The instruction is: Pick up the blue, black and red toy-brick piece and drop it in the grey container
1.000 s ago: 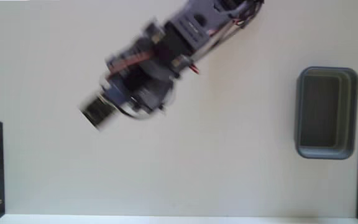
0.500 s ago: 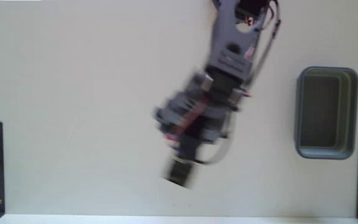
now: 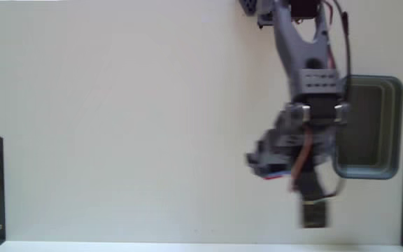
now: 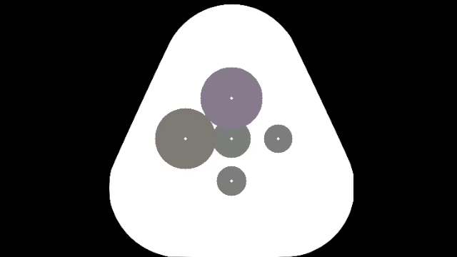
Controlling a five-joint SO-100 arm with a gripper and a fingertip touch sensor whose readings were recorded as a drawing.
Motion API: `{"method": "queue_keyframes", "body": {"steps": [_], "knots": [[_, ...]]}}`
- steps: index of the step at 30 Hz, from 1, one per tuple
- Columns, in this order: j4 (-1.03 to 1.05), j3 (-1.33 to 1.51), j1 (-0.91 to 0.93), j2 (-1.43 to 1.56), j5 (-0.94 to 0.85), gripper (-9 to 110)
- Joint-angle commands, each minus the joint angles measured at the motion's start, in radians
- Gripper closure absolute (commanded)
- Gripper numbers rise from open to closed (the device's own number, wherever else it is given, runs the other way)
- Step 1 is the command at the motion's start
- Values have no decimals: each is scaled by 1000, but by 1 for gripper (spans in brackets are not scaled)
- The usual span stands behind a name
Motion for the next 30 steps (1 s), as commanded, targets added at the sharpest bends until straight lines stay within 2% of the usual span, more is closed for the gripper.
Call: {"method": "queue_keyframes", "body": {"steps": [1, 16, 30], "knots": [[-23, 1, -115, 25, 3, 39], [-46, 20, -431, 21, 3, 39], [-53, 26, -521, 20, 3, 39]]}}
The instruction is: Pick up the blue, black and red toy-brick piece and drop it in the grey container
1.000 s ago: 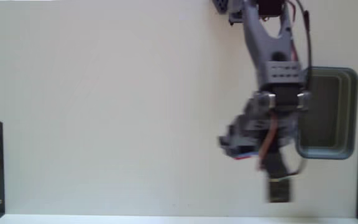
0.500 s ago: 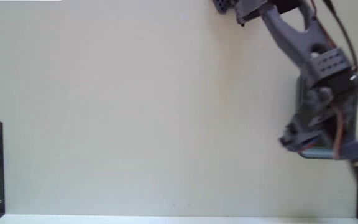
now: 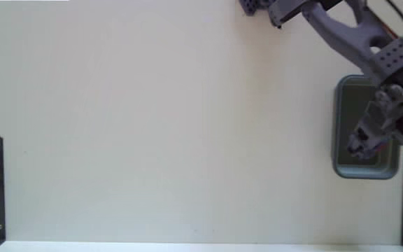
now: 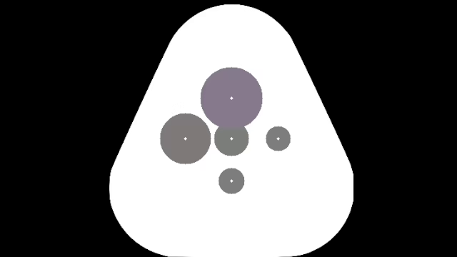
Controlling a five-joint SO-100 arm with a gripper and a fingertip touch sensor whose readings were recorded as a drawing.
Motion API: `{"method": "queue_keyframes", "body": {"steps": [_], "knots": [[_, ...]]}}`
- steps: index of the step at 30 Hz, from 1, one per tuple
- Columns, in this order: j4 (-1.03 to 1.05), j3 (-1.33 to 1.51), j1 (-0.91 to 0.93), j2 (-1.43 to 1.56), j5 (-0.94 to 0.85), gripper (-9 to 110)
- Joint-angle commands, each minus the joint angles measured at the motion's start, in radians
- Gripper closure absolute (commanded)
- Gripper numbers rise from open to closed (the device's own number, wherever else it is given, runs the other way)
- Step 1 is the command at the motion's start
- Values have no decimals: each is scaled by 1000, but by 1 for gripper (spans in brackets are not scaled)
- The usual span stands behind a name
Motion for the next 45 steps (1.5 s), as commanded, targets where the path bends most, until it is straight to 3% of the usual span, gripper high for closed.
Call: {"method": "queue_keyframes", "body": {"steps": [1, 7, 8, 45], "knots": [[-27, 7, -19, 20, 5, 39], [-27, 7, -19, 20, 5, 39], [-27, 7, -19, 20, 5, -9], [-27, 7, -19, 20, 5, -9]]}}
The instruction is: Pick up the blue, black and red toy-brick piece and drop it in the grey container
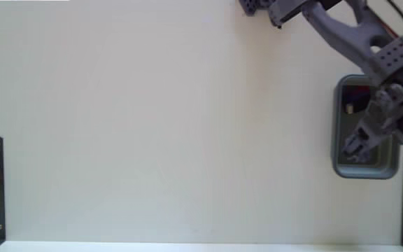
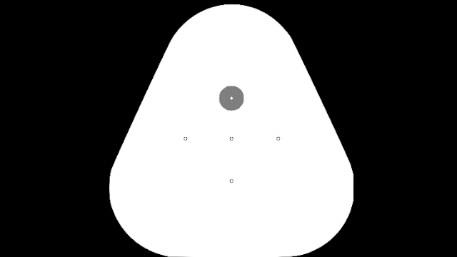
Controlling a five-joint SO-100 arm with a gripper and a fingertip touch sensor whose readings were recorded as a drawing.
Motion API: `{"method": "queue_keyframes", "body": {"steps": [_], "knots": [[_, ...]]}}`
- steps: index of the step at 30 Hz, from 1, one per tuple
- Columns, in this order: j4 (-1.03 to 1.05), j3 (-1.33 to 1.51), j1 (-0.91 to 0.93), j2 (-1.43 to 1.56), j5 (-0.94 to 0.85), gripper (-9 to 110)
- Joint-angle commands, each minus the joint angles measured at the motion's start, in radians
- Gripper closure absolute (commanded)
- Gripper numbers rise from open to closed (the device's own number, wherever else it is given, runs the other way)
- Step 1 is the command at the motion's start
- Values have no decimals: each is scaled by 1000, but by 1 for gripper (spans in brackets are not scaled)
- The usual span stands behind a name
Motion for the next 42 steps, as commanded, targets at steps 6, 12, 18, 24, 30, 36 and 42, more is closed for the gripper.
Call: {"method": "queue_keyframes", "body": {"steps": [6, 12, 18, 24, 30, 36, 42], "knots": [[-27, 7, -16, 20, 5, -9], [-27, 12, -13, 25, 5, -9], [-27, 36, 6, 49, 5, -9], [-26, 78, 38, 92, 5, -9], [-26, 135, 82, 149, 5, -9], [-26, 204, 135, 218, 5, -9], [-25, 281, 195, 296, 5, -9]]}}
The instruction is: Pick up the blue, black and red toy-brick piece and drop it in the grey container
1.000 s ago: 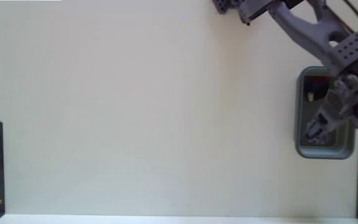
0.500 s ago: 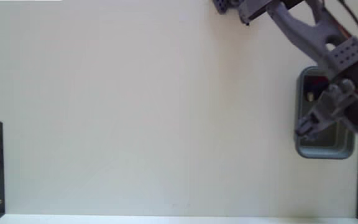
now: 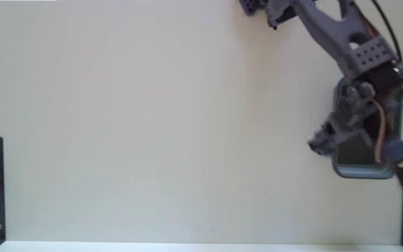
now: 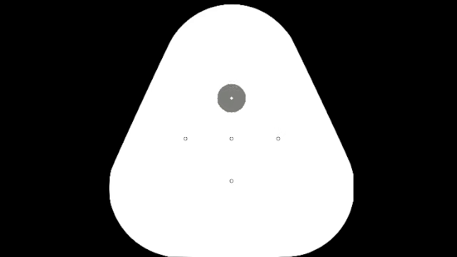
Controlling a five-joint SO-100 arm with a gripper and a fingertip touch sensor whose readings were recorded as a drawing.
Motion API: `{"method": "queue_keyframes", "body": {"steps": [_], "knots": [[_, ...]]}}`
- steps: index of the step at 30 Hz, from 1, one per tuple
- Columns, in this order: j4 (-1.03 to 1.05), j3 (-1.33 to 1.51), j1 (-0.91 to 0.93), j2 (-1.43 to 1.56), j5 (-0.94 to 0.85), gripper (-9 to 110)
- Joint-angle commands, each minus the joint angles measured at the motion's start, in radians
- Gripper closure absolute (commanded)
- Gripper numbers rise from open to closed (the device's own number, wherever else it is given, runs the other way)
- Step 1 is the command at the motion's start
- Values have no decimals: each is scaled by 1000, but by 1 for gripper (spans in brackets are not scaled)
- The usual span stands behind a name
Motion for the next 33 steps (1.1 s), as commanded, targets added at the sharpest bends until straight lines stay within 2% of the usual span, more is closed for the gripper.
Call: {"method": "queue_keyframes", "body": {"steps": [1, 33], "knots": [[2, 37, 29, 115, 5, -9], [5, 469, 361, 550, 5, -9]]}}
